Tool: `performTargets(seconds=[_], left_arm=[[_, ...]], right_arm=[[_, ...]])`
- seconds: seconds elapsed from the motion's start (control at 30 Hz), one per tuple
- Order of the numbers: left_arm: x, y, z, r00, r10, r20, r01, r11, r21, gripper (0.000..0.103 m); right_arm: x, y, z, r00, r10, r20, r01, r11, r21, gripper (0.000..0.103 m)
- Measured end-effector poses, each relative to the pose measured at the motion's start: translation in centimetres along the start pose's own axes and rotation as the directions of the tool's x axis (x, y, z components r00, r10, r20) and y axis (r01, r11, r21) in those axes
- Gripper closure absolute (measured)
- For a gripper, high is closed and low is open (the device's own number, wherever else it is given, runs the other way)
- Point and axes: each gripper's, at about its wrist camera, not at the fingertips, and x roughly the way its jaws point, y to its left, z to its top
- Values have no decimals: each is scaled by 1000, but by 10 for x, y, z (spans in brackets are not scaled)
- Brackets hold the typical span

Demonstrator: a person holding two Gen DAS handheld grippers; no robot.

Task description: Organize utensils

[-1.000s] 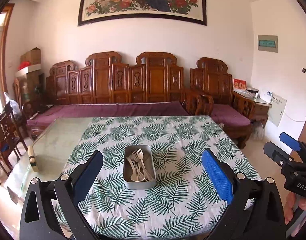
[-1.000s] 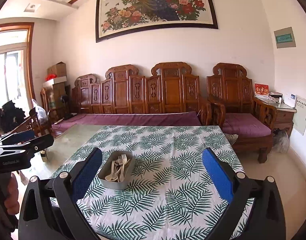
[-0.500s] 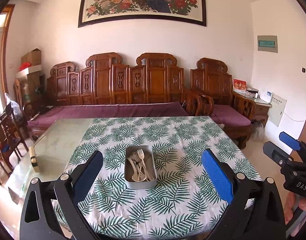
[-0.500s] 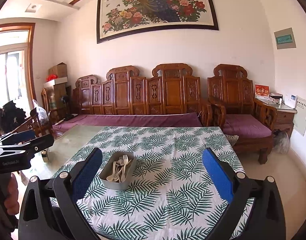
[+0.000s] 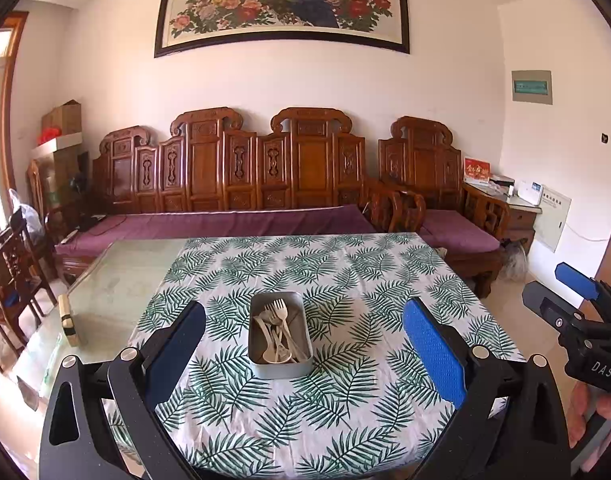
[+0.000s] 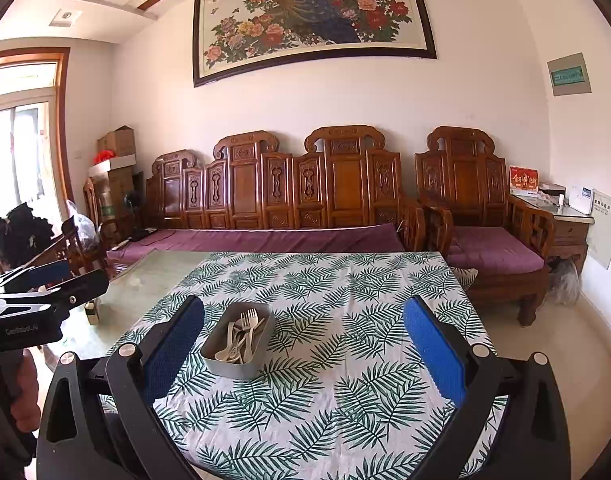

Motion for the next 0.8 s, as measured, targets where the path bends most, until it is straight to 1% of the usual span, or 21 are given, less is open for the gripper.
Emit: performTargets(seconds=[0.8], left_arm=[[-4, 2, 1, 1000, 6, 4, -6, 1000, 4, 8]], right_arm=[[-2, 2, 2, 1000, 2, 1, -2, 1000, -4, 3]])
